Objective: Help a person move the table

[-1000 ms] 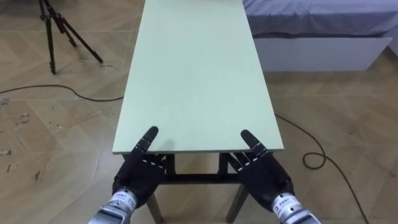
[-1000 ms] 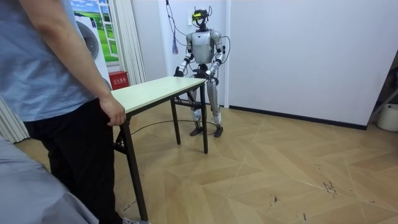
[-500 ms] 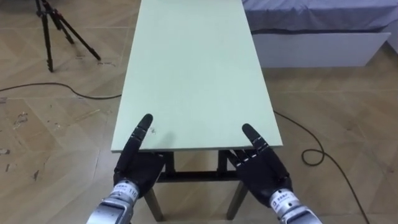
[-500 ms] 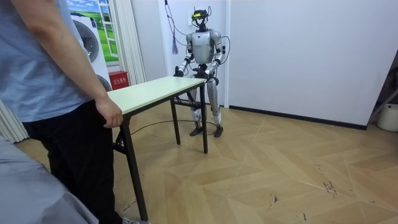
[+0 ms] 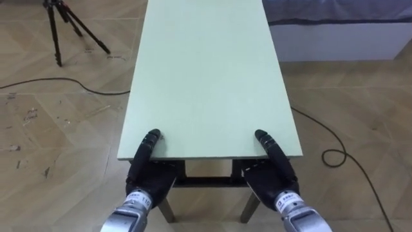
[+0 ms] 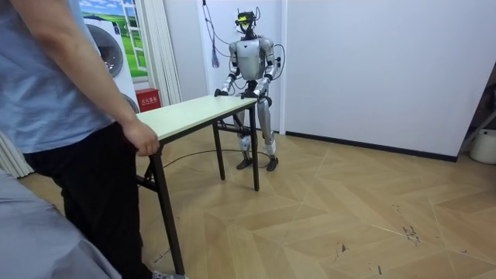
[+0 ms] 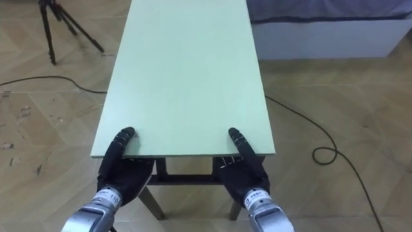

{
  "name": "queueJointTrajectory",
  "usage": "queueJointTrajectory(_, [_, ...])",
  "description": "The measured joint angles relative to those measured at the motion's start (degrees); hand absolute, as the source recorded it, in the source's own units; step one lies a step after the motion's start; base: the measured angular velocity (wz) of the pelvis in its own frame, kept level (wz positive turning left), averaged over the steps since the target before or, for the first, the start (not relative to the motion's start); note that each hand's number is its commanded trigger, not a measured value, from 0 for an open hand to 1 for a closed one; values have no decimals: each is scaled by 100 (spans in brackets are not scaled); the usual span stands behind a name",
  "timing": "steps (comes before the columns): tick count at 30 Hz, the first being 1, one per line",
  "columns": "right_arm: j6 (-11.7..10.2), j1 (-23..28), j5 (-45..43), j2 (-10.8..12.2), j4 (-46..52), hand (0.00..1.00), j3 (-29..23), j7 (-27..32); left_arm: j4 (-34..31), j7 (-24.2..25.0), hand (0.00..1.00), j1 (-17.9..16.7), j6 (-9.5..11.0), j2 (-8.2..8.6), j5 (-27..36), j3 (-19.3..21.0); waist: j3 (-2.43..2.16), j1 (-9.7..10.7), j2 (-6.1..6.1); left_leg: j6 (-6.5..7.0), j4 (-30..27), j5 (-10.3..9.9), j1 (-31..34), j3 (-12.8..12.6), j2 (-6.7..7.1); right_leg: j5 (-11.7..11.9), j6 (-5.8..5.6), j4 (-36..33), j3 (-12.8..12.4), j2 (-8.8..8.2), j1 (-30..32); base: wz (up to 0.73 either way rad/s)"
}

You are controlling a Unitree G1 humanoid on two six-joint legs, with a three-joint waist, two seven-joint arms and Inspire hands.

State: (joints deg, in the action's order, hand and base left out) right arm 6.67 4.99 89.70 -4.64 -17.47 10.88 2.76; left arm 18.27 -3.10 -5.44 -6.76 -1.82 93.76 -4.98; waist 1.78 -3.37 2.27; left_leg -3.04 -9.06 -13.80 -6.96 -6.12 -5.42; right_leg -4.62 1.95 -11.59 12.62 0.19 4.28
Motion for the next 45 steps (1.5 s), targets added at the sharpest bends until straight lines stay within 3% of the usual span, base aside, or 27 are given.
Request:
queueJointTrajectory(2, [-209,4,3,-8,-35,100,139,39,66,20,100,4,45,4,-22,-81,4,-2,-7,0,60,0,-87,-8,6,0,-3,3,35,19,-69,2])
queueJointTrajectory(12, [-321,-17,1,-7,-33,100,207,91,88,36,100,34,220,7,-62,-191,7,-5,-22,0,76,0,-64,-4,11,0,-21,3,177,4,-25,0])
queueJointTrajectory(17, [-530,-15,4,-9,-34,100,326,107,89,38,100,33,226,19,-95,-199,4,-11,-27,1,76,0,-58,0,22,0,-21,-2,169,-8,-23,0])
queueJointTrajectory(27, [-581,-15,-1,-28,-19,100,360,119,93,50,100,17,341,34,-127,-300,-1,6,-33,1,57,0,-29,-23,26,0,-21,-2,155,-17,-19,0])
queueJointTrajectory(31, [-640,-16,-65,-60,53,100,396,117,91,122,100,-4,516,34,-224,-451,-8,12,-38,0,24,0,5,-27,31,-2,-18,2,158,-21,-12,2])
queueJointTrajectory(33, [-678,-16,-63,-61,81,100,431,117,88,149,100,-3,568,30,-255,-497,-21,29,-37,1,1,0,22,-27,31,0,-15,2,172,-22,-11,2])
queueJointTrajectory(36, [-675,-15,-36,-63,86,100,443,117,67,150,100,-4,648,-6,-345,-552,-76,77,-20,1,-37,0,44,-28,35,3,-10,-3,170,-31,-11,2])
queueJointTrajectory(38, [-725,-15,7,-65,86,100,538,116,61,150,100,-18,760,-38,-406,-600,-145,140,3,1,-37,0,35,-28,34,5,-6,-14,172,-28,-15,0])
queueJointTrajectory(45, [-945,14,-6,-78,238,100,706,110,-163,153,100,-107,905,-55,-397,-659,-157,174,10,0,-31,0,14,-29,24,11,2,-27,143,-12,-13,0])
